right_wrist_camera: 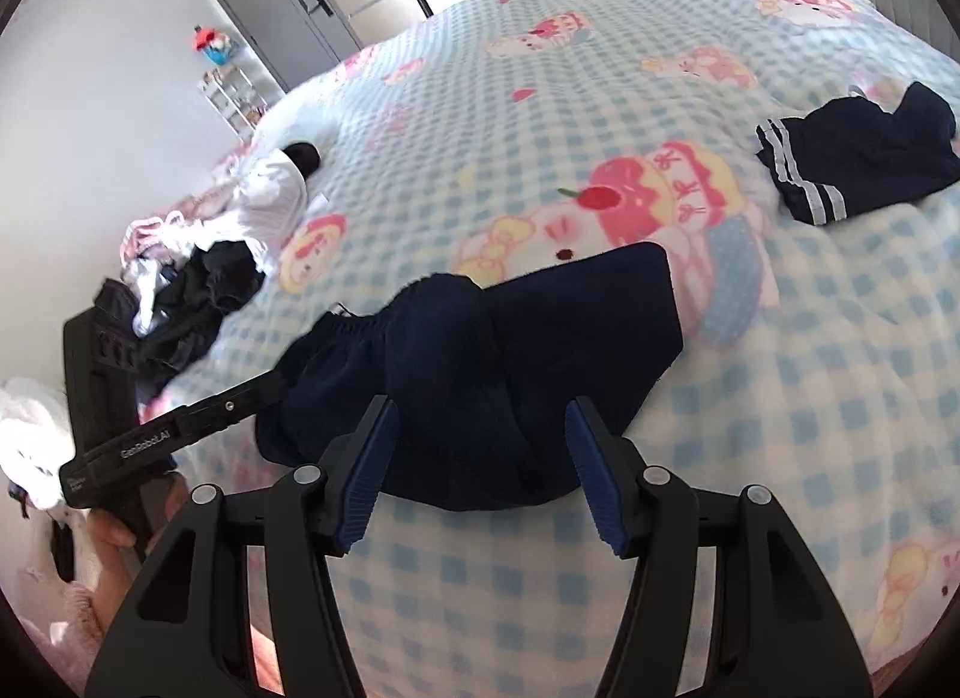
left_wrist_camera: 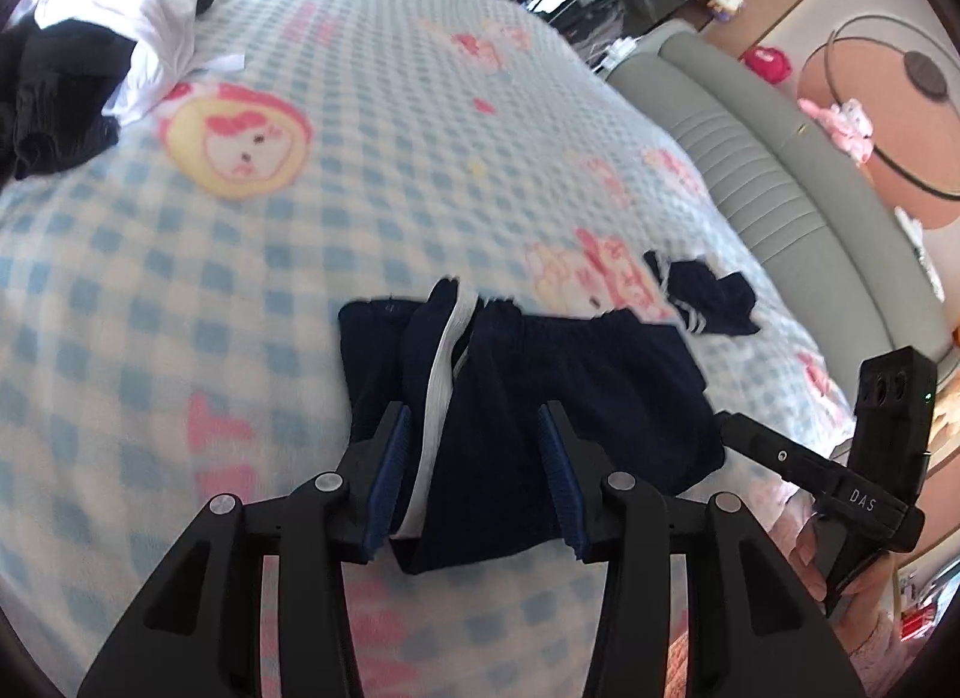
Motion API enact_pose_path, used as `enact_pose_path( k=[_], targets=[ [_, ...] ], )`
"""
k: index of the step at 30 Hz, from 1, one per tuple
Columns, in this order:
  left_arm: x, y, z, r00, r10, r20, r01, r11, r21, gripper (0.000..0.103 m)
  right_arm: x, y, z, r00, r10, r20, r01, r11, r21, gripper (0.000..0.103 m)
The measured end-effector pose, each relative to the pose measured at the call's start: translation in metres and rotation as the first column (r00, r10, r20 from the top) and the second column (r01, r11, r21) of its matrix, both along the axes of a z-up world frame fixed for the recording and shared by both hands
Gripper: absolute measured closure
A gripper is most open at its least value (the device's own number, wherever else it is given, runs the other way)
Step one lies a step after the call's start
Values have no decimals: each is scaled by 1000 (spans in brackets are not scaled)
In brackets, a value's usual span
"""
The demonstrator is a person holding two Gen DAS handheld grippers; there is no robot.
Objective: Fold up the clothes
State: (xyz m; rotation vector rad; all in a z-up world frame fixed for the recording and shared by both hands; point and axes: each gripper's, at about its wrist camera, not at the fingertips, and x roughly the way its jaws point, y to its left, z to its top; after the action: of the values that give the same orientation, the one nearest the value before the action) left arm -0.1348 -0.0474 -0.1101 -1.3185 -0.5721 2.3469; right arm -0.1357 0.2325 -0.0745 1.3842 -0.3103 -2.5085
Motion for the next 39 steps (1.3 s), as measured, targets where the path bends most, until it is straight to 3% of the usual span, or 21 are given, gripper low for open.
enact_pose_path(
  k=[3, 5, 7, 9, 10, 11, 14, 15, 18, 21, 24, 26, 28, 30, 34, 37, 39],
  targets=[
    [12, -16, -4, 997, 69, 44, -72, 996, 51, 52, 0, -2, -13, 999, -28, 40, 27, 999, 36, 44],
    [25, -26, -8, 993, 104, 57, -109, 989, 95, 41, 7, 7, -15, 996, -78, 39, 78, 997, -2, 44],
    [29, -24, -18, 993, 71, 89, -81, 990, 115, 37, 14, 14, -15, 994, -108, 30, 108, 994, -31, 42],
    [26, -16, -25, 993, 34, 110, -49, 990, 133, 37, 14, 11, -20, 997, -69, 46, 72, 995, -70, 41],
    [24, -11, -26, 995, 24, 100, -37, 991, 130, 39, 13, 8, -24, 997, -48, 55, 52, 996, -73, 41],
    [21, -6, -24, 997, 23, 78, -32, 993, 115, 51, 12, 4, -28, 998, -32, 61, 35, 997, -63, 41],
    [15, 4, -16, 999, 22, 41, -24, 998, 65, 80, 11, 0, -33, 997, -15, 70, 19, 998, -55, 73],
    [17, 5, -9, 1000, 13, 21, -14, 998, 63, 81, 13, 2, -29, 998, -21, 60, 26, 997, -75, 79],
    [35, 3, 13, 999, -33, -16, 34, 998, 58, 81, 28, 6, -7, 1000, -12, 15, 14, 995, -94, 80],
    [54, 0, 22, 997, -79, -6, 79, 996, 41, 82, 45, 9, 5, 1000, 18, 18, -16, 994, -109, 80],
    [69, -4, 13, 995, -95, 33, 94, 995, 24, 81, 62, 9, -2, 997, 40, 62, -34, 995, -92, 79],
    [70, -8, -5, 991, -64, 113, 65, 998, -1, 65, 68, 13, -21, 991, 16, 131, -5, 996, -85, 74],
    [71, -18, -15, 987, -16, 160, 15, 1000, 8, 57, 74, 24, -29, 985, -17, 173, 40, 991, -129, 62],
    [76, -26, -7, 992, 12, 123, -14, 1000, 13, 57, 81, 32, -21, 989, -39, 144, 61, 987, -150, 56],
    [80, -21, 18, 1000, 19, -13, -19, 1000, -14, 57, 91, 35, 10, 995, -104, -11, 103, 992, -70, 51],
    [79, -13, 35, 994, 2, -105, -4, 1000, -16, 57, 82, 20, 15, 999, -38, -31, 36, 998, -55, 49],
    [71, 3, 32, 993, -48, -111, 47, 999, -17, 57, 74, 1, 7, 1000, 17, -17, -17, 1000, 1, 51]
  ],
)
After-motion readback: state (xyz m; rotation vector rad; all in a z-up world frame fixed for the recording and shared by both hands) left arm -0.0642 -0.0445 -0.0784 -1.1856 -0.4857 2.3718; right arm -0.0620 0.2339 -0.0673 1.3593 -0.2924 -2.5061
